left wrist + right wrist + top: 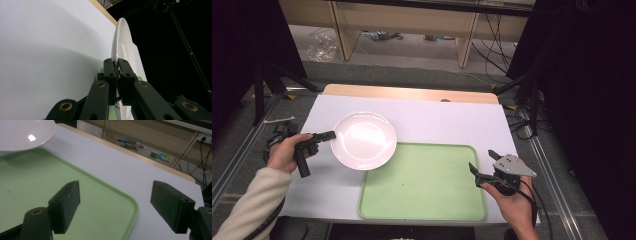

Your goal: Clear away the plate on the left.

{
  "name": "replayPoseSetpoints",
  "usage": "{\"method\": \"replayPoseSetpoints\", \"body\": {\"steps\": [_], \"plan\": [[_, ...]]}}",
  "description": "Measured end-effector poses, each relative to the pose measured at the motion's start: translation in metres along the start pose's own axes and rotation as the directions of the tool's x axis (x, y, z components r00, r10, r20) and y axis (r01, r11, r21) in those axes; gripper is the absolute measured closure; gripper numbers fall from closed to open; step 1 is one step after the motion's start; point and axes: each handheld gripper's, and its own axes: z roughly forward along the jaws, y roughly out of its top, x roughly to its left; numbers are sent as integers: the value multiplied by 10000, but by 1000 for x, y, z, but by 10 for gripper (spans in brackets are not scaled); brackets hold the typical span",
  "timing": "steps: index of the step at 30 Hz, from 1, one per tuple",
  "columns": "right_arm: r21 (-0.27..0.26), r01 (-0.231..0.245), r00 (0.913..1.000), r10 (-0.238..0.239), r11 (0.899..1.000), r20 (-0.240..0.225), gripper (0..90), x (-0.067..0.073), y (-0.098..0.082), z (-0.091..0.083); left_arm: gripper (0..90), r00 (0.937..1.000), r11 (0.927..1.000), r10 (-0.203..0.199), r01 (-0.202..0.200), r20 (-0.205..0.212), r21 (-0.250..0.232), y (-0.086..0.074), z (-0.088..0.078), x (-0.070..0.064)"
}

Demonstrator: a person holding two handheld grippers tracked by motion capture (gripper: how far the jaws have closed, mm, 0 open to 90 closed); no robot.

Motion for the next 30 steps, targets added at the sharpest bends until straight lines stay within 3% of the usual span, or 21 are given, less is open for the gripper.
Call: {"method": "replayPoseSetpoints", "body": {"steps": [3,30], "plan": [[8,-7,10000,7,10000,-19,245,0,0,0,859,10000,9997,57,-56,-55,233,-1,1,0],[-8,-23,10000,23,10000,11,246,0,0,0,858,9999,9989,58,-65,151,474,-6,11,-6]]}}
